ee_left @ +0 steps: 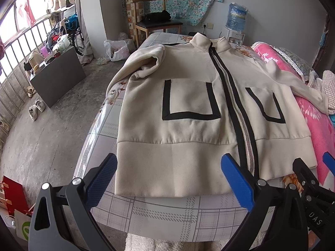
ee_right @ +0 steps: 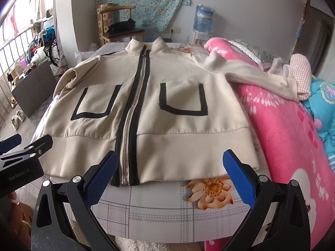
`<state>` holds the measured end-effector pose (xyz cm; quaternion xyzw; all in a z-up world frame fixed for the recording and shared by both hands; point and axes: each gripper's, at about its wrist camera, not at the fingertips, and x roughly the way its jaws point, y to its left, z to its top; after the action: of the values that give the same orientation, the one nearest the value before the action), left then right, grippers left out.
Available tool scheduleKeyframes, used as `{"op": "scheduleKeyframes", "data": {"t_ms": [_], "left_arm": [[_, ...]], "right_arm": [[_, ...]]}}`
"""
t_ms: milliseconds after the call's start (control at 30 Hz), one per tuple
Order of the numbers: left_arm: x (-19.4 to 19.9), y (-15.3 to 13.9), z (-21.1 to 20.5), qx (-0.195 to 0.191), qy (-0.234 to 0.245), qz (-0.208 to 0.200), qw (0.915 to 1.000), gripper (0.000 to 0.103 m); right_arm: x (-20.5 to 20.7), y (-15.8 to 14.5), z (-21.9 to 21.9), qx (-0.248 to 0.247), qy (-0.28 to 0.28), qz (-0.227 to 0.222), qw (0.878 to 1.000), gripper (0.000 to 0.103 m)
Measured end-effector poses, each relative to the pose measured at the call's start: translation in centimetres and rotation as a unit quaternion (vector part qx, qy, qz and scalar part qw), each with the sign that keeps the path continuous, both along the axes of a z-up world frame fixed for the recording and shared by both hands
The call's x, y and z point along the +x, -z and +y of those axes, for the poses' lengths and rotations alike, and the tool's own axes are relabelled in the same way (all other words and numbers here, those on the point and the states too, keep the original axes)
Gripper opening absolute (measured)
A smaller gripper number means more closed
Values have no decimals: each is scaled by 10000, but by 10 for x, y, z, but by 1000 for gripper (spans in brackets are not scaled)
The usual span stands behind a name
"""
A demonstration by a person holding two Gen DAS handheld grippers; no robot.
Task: Fold large clothes
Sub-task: 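Grasp the jacket sleeve with the left tool and fold it across the body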
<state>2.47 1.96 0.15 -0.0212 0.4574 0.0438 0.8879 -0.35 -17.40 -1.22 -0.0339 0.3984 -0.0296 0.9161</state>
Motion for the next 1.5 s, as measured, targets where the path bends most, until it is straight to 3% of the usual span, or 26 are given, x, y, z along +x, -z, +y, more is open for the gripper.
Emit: {"op": "scheduleKeyframes", "data": {"t_ms": [267,433,567,700,800,900,967,1033,1067,1133,1267,1300,1333,1433,1500], "left_arm": [[33,15,29,-26,-300,145,9994,98],[49,17,62,-185,-549,-83,9983,97],[54,14,96,-996,-397,-540,9928,98],[73,15,132,-1495,-594,-458,9859,98],[89,23,167,-1995,-923,-446,9745,97],[112,42,210,-2507,-1405,-422,9569,97],[131,64,241,-3049,-1825,-55,9347,97],[151,95,273,-3912,-2128,256,8950,97],[158,113,287,-4308,-2371,460,8695,97],[173,153,310,-5164,-2724,790,8080,97],[194,219,336,-6260,-3210,1255,6995,95],[200,231,339,-6476,-3249,1359,6757,95],[205,241,340,-6570,-3322,1440,6613,95],[221,257,345,-6711,-3424,1521,6398,92],[229,265,346,-6708,-3446,1617,6365,73]], "right_arm": [[38,-4,3,-32,-346,-151,9993,96],[69,-7,21,203,-1027,-252,9942,96],[97,-2,50,152,-1610,-259,9865,96],[126,10,76,248,-1937,-48,9807,96],[142,20,91,417,-2114,157,9764,96],[150,28,104,422,-2296,249,9721,96],[152,31,111,412,-2388,286,9698,95],[153,33,115,387,-2466,284,9679,95],[154,34,116,372,-2492,285,9673,95],[158,38,118,348,-2493,316,9673,95],[169,47,114,387,-2397,441,9691,95],[173,49,113,388,-2367,466,9697,95],[176,51,112,386,-2341,487,9702,95],[184,55,110,363,-2256,538,9720,95],[188,57,107,353,-2201,556,9732,95]]}}
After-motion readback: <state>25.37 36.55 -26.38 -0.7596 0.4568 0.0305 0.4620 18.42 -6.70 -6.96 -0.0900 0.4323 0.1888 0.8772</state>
